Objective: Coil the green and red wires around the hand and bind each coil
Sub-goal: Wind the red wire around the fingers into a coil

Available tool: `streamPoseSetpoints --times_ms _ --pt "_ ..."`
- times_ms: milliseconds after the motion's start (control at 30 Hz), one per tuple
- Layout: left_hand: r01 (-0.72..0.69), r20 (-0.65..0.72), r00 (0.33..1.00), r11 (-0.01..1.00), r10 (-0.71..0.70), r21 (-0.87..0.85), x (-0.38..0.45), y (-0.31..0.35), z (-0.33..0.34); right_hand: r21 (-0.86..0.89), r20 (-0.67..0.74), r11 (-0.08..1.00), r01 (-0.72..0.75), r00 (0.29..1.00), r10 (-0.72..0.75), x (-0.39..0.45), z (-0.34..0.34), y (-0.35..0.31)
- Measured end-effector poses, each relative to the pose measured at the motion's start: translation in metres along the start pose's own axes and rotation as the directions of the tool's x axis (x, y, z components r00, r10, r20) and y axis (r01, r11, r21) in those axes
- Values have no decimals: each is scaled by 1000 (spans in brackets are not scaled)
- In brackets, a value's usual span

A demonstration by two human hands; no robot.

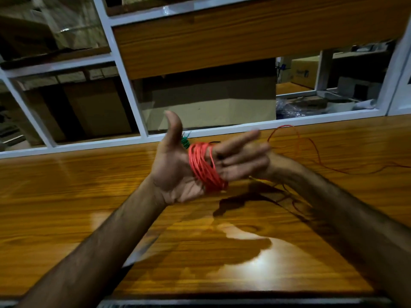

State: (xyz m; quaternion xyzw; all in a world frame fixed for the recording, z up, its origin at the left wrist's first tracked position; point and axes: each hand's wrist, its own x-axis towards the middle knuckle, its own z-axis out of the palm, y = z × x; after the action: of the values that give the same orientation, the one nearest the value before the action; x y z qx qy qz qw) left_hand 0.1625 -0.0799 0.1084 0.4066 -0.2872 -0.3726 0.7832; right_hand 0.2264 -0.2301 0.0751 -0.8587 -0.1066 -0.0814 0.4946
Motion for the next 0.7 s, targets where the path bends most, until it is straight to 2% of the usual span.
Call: streamPoseSetpoints --times_ms 33,67,100,133,233,300,367,400,433,500,600,667,700 --pt "-90 -44 995 996 90 -11 2 3 -1 50 286 995 85 953 -96 4 -3 4" --pt "-186 -92 979 982 182 -35 4 6 -4 122 519 987 104 841 -153 9 -10 7" --pt "-280 -165 950 958 266 -64 4 8 -7 139 607 980 140 770 -196 8 -18 8" --pt "-368 -267 903 926 336 -82 4 9 -11 128 668 976 177 712 -217 10 -29 14" --pt "-539 -573 672 841 470 58 5 9 -22 97 711 966 239 663 -235 8 -23 4" --pt "-509 -635 544 818 548 270 6 7 -27 94 723 966 240 650 -232 6 -22 2" --pt "-349 -646 463 795 607 496 4 7 -33 86 698 964 251 675 -238 5 -30 0" --pt "-240 -630 459 770 626 590 2 8 -36 84 680 962 260 690 -246 6 -32 -2" --pt "-123 -603 486 733 632 669 1 8 -39 80 655 958 275 710 -259 6 -33 -3" --pt "95 -566 587 645 579 758 -1 9 -46 61 605 945 320 742 -290 7 -37 -3" --pt "352 -568 750 523 339 776 -5 8 -53 43 574 926 375 749 -330 7 -39 -4" --pt "455 -586 793 477 169 752 -3 8 -46 53 563 916 397 746 -356 7 -40 -5" --pt "489 -606 791 506 87 711 -3 8 -41 63 555 905 420 739 -382 6 -41 -7"
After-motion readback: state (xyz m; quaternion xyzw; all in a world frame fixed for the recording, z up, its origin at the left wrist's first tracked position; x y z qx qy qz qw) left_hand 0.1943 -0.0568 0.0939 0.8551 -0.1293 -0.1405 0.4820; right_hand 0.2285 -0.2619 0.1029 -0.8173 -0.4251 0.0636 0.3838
